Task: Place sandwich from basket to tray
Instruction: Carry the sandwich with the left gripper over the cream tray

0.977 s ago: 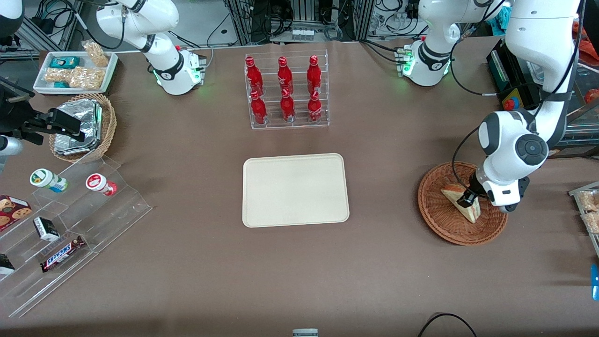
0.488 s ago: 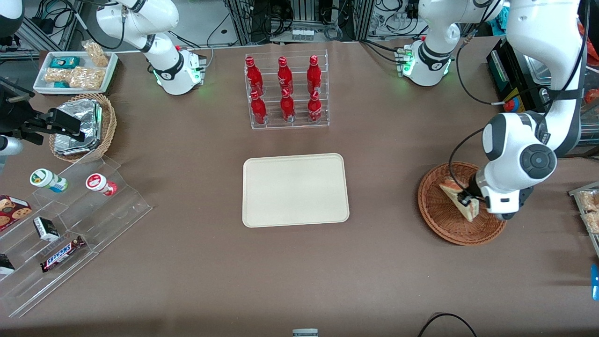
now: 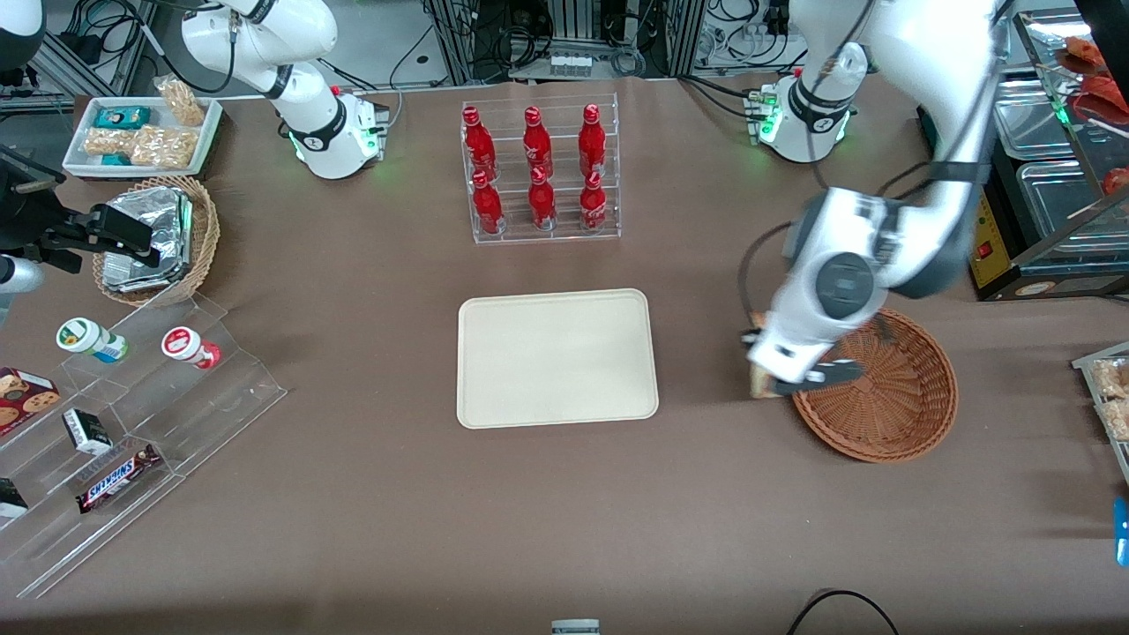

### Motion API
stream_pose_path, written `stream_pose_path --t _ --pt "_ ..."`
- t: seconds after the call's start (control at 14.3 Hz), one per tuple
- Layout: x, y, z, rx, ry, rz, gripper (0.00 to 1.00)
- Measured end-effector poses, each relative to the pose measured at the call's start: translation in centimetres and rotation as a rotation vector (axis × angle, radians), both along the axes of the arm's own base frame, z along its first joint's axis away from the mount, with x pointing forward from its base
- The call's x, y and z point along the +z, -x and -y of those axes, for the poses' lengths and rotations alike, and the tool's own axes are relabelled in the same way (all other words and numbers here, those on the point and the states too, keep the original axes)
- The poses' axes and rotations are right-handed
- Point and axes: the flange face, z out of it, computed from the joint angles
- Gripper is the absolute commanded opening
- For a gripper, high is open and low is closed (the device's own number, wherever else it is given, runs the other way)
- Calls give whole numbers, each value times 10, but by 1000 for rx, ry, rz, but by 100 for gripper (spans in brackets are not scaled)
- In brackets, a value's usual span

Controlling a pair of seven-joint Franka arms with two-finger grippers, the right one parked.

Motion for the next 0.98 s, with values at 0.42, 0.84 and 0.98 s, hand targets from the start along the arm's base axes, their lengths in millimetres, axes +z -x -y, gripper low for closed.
stream_pose_path --t 0.42,0.84,0.98 --pt "-23 34 174 -13 82 4 2" --pt "-76 59 269 55 122 65 1" --pt "-85 65 285 68 126 70 2"
